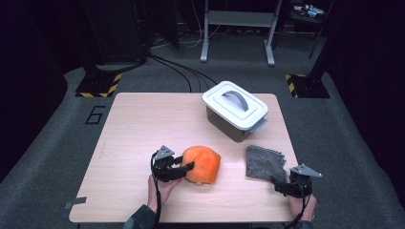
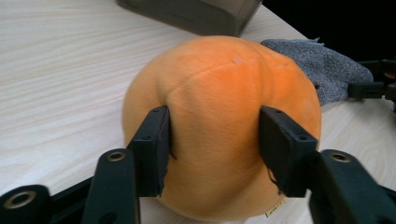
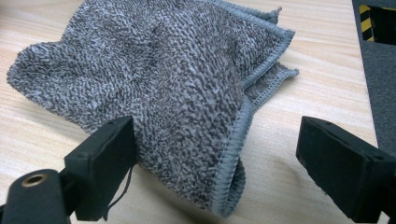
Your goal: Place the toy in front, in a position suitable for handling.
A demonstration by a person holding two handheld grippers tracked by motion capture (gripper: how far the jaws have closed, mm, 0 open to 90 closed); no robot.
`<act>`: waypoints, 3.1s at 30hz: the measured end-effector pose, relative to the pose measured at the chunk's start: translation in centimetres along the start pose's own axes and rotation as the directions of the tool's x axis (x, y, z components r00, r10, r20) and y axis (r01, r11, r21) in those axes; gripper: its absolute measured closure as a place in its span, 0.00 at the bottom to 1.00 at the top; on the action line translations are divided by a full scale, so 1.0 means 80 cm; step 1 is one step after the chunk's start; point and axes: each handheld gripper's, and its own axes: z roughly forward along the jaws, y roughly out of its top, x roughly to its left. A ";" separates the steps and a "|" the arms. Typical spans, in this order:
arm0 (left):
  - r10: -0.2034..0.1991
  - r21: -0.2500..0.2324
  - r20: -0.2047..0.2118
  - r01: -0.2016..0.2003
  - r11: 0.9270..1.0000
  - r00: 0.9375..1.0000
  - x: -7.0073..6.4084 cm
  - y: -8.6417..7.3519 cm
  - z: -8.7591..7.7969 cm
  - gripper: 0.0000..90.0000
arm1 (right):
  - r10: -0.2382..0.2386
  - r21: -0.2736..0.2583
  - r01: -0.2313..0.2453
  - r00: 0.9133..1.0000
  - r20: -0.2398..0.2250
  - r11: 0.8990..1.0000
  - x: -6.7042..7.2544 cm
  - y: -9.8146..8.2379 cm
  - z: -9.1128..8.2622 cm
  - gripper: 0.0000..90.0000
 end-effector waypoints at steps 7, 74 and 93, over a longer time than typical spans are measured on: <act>0.090 -0.031 0.054 -0.088 0.996 0.994 0.032 0.016 -0.022 0.41 | -0.007 0.000 0.007 1.000 -0.003 1.000 0.000 0.000 0.000 0.13; 0.055 0.071 0.171 -0.068 0.995 0.984 0.011 -0.010 0.014 0.69 | -0.008 -0.021 0.007 0.999 -0.049 1.000 0.025 0.055 -0.019 0.11; 0.044 0.062 0.173 -0.055 0.997 0.984 0.011 -0.018 0.016 0.87 | -0.037 0.126 0.040 0.999 -0.025 0.991 0.048 0.065 0.057 0.54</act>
